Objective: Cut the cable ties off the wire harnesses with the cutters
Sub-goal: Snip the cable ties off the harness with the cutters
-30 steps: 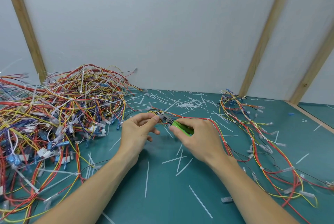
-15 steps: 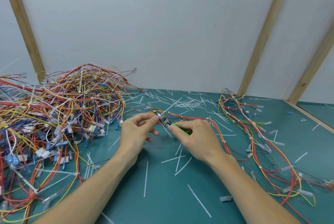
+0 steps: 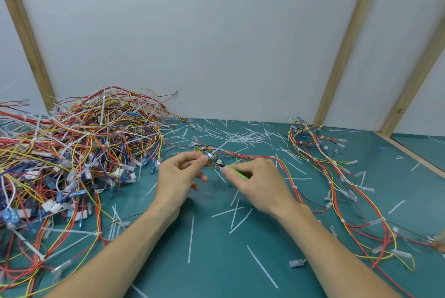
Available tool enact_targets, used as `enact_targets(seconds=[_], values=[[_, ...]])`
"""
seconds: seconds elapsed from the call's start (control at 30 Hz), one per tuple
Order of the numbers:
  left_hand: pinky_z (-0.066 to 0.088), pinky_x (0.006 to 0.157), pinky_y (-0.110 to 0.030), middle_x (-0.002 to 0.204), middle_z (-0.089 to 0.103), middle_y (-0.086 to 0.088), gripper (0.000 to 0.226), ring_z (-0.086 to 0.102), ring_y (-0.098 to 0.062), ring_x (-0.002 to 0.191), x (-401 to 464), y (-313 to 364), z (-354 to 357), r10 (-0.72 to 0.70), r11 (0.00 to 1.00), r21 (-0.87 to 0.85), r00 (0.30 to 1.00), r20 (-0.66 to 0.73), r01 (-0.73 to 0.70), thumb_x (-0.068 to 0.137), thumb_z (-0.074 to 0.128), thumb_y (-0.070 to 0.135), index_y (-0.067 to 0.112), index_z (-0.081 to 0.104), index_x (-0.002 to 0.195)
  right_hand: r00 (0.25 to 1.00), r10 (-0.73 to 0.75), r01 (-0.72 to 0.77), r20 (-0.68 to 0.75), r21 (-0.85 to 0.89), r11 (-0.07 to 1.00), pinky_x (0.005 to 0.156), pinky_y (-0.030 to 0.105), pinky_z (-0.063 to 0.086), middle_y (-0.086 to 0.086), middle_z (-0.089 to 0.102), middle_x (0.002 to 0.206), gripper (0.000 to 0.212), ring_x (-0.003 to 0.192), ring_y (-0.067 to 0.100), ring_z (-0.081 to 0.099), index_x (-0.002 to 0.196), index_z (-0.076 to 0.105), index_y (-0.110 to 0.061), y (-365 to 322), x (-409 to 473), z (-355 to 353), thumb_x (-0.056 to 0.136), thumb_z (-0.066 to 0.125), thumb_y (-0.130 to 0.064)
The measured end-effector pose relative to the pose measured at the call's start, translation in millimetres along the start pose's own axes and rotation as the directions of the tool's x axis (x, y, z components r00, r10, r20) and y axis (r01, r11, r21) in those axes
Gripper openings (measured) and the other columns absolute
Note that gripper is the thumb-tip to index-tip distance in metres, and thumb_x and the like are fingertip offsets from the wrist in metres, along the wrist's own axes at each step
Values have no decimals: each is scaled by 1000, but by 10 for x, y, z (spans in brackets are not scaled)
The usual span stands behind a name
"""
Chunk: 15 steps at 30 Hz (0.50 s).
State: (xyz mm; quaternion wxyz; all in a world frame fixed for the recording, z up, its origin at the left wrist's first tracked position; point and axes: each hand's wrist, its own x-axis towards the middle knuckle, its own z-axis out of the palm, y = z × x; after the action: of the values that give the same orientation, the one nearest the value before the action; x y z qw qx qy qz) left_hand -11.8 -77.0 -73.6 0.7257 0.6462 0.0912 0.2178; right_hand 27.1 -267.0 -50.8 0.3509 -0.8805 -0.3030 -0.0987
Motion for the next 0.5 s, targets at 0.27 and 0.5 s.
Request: enact_targets(seconds=[0.27,0.5], values=[[44,44,-20,86,78,-4,11,63,-13,53,-5,4,1,2,1000,-7,1000,8,-2,88,76,20,11,72,93,1000,12,-12,10,13,1000,54,35,22,9,34,64,48,57,15,26,76,62,-12,5,10,-5,96,55,-55],[44,44,-21,85,78,-4,12,63,-13,53,-8,16,4,-1,1000,-13,1000,1,1,87,77,20,11,72,93,1000,-6,6,13,27,1000,53,34,21,9,33,63,48,57,15,25,71,59,-13,-3,12,-2,96,56,-54]])
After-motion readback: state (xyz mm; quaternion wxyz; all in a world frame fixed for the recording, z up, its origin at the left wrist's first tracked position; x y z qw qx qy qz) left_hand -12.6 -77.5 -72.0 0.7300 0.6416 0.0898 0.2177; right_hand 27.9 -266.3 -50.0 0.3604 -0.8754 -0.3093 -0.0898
